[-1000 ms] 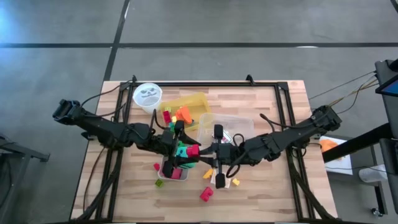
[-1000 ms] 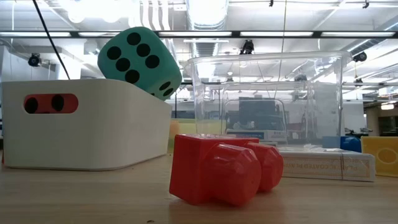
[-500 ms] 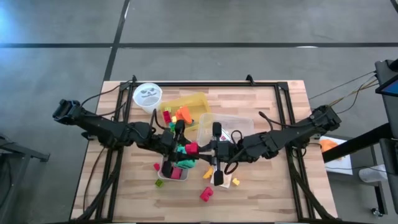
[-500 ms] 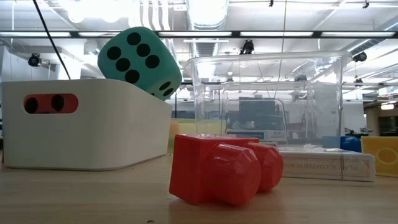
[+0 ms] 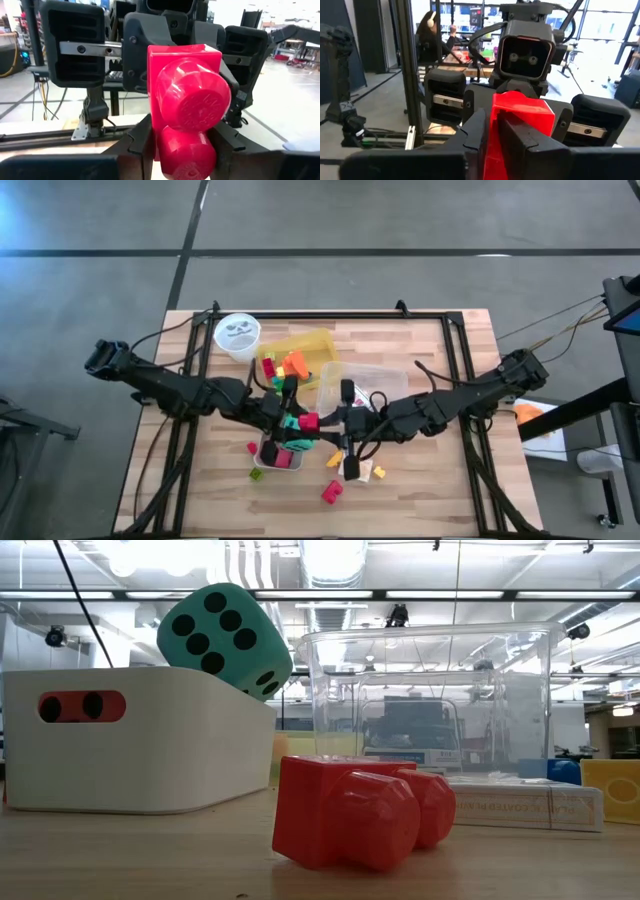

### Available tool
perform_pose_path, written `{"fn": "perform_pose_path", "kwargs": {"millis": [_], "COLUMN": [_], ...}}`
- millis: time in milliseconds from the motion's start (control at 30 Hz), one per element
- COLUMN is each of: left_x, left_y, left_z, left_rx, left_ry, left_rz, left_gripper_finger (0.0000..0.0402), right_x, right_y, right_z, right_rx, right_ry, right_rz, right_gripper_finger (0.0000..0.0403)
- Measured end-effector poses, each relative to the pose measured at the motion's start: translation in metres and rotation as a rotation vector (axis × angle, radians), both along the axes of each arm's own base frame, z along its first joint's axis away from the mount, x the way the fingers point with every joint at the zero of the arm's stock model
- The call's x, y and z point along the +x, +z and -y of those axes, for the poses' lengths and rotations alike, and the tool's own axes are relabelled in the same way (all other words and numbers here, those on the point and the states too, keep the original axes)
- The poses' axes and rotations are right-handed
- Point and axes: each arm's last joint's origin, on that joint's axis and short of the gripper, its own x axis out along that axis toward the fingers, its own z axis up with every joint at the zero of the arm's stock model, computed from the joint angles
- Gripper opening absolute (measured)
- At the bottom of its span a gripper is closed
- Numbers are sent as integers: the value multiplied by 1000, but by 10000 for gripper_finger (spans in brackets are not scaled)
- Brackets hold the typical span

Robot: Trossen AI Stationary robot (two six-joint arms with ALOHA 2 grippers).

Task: Pick & Place Toys
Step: Put the red game piece into the yellow bin

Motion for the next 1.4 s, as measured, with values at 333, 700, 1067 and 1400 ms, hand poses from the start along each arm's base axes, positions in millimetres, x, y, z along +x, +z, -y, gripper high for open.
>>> {"fn": "perform_pose_path", "kwargs": {"millis": [333,700,1067,1400], "left_x": [-4,-39,-52,-65], "left_y": [-5,-2,-34,-88], "left_z": [-4,-29,-105,-178], "left_rx": [9,89,87,-44], "left_ry": [33,333,673,639], "left_rz": [-91,-264,-664,-935], "left_gripper_finger": [115,115,115,115], "right_x": [-1,-16,-39,-72], "right_y": [-8,-13,-42,-71], "right_z": [0,-3,-27,-69], "right_rx": [-10,-50,52,31], "right_ry": [-2,-155,-140,-35], "right_rz": [-74,-193,-437,-532], "right_gripper_finger": [195,245,246,246]}}
